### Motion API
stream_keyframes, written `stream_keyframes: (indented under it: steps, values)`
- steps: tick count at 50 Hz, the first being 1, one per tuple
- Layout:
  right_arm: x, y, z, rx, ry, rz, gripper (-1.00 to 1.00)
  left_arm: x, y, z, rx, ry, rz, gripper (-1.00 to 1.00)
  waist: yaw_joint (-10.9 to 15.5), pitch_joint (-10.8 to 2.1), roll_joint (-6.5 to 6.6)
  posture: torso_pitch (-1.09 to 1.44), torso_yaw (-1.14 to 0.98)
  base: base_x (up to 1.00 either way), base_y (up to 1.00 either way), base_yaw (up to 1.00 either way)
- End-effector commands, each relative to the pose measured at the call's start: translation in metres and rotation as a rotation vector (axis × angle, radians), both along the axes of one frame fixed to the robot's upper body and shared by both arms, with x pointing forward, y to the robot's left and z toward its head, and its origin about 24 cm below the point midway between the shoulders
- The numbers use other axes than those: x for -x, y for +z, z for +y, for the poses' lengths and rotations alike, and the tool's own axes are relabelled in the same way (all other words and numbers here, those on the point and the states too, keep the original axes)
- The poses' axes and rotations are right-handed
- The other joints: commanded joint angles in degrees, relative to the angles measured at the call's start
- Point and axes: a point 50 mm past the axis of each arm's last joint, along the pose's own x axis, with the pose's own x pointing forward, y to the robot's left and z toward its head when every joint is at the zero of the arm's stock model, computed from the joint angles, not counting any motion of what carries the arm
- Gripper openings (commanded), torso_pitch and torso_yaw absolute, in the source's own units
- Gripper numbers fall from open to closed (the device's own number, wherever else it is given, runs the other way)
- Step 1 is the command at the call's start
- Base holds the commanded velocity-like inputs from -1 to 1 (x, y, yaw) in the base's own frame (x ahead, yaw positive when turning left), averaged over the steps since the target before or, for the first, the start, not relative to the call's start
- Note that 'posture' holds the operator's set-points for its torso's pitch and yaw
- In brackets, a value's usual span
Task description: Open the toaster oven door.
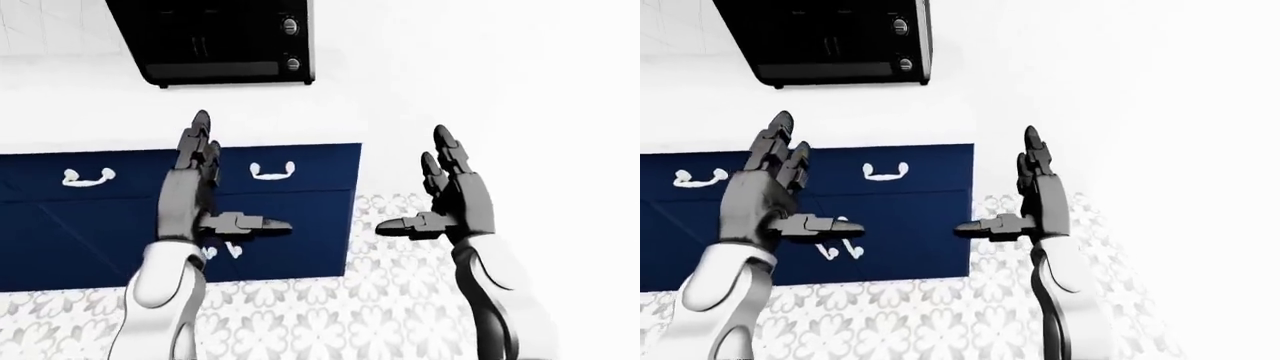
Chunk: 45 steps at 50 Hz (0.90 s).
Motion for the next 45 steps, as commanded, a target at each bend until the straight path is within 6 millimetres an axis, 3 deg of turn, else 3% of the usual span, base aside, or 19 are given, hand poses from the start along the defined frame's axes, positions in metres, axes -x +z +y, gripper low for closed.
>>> stream_keyframes:
  steps: [1,5,6,7,8,9,12,17,18,19,20,22,29,32,33,34,37,41,45]
  values:
    - [0.0038,0.0239,0.0078,-0.009,0.045,-0.122,1.0,0.0076,0.0198,0.0057,-0.017,0.038,-0.114,1.0,0.7,-1.48,0.2,0.0,0.0,0.0,0.0,0.46]
    - [0.0046,0.0243,0.0071,-0.009,0.043,-0.125,1.0,0.0088,0.0207,0.005,-0.017,0.036,-0.117,1.0,0.5,-0.46,3.86,0.0,0.0,0.0,0.0,0.46]
    - [0.005,0.0241,0.0072,-0.01,0.043,-0.124,1.0,0.0086,0.0203,0.0049,-0.016,0.035,-0.117,1.0,0.5,-1.04,5.32,0.0,0.0,0.0,0.0,0.45]
    - [0.0056,0.0247,0.0072,-0.011,0.043,-0.125,1.0,0.0086,0.0202,0.0049,-0.017,0.036,-0.117,1.0,0.9,-2.19,7.93,0.0,0.0,0.0,0.0,0.45]
    - [0.0058,0.025,0.0072,-0.011,0.043,-0.125,1.0,0.0088,0.0203,0.0048,-0.016,0.035,-0.117,1.0,1.5,-1.8,6.05,0.0,0.0,0.0,0.0,0.46]
    - [0.006,0.0252,0.0072,-0.011,0.043,-0.125,1.0,0.0089,0.0204,0.0047,-0.016,0.035,-0.117,1.0,1.4,-1.97,6.3,0.0,0.0,0.0,0.0,0.46]
    - [0.0067,0.0263,0.0062,-0.013,0.038,-0.128,1.0,0.0083,0.0197,0.0045,-0.017,0.035,-0.117,1.0,2.0,-2.43,4.38,0.0,0.0,0.0,0.0,0.46]
    - [0.0071,0.0288,0.0039,-0.018,0.031,-0.139,1.0,0.0088,0.0216,0.0044,-0.018,0.034,-0.119,1.0,2.3,-0.52,1.07,0.0,0.0,0.0,0.0,0.09]
    - [0.0075,0.0292,0.0039,-0.019,0.033,-0.142,1.0,0.009,0.0218,0.0045,-0.018,0.035,-0.12,1.0,2.3,-1.83,-0.15,0.0,0.0,0.2,0.0,0.0]
    - [0.0078,0.0295,0.0039,-0.02,0.034,-0.145,1.0,0.0096,0.0227,0.0043,-0.019,0.034,-0.122,1.0,2.1,-1.26,-2.72,0.0,0.0,0.27,0.0,0.0]
    - [0.0078,0.0296,0.0038,-0.02,0.035,-0.145,1.0,0.0098,0.0231,0.0043,-0.019,0.034,-0.122,1.0,1.4,0.42,0.12,0.0,0.0,0.28,0.0,0.0]
    - [0.0084,0.0308,0.0036,-0.02,0.037,-0.152,1.0,0.0097,0.0243,0.0044,-0.02,0.034,-0.124,1.0,1.3,0.53,-0.55,0.0,0.0,0.33,0.0,0.0]
    - [0.0093,0.0315,0.0042,-0.017,0.039,-0.156,1.0,0.0094,0.0239,0.0042,-0.02,0.033,-0.122,1.0,0.1,1.15,3.75,0.0,0.0,0.5,0.0,0.0]
    - [0.0098,0.0318,0.0047,-0.015,0.04,-0.156,1.0,0.009,0.0234,0.0041,-0.022,0.032,-0.122,1.0,0.3,-0.5,8.64,0.0,0.0,0.56,0.0,0.0]
    - [0.0098,0.0319,0.0048,-0.015,0.04,-0.156,1.0,0.009,0.0233,0.0041,-0.022,0.032,-0.122,1.0,0.8,1.12,6.36,0.0,0.0,0.55,0.0,0.0]
    - [0.0098,0.0323,0.005,-0.014,0.04,-0.156,1.0,0.0093,0.0239,0.0038,-0.021,0.031,-0.122,1.0,0.4,1.1,6.7,0.0,0.0,0.55,0.0,0.0]
    - [0.0098,0.0326,0.0053,-0.015,0.041,-0.157,1.0,0.0093,0.025,0.0035,-0.023,0.03,-0.123,1.0,1.4,-0.34,5.34,0.0,0.0,0.57,0.0,0.0]
    - [0.0098,0.0312,0.0053,-0.015,0.041,-0.156,1.0,0.0088,0.0237,0.0036,-0.022,0.03,-0.121,1.0,2.6,-0.46,3.04,0.0,0.0,0.56,0.0,0.0]
    - [0.01,0.0305,0.0049,-0.016,0.039,-0.157,1.0,0.0092,0.023,0.0037,-0.02,0.031,-0.121,1.0,2.3,-1.42,-1.29,0.0,0.0,0.56,0.0,0.0]
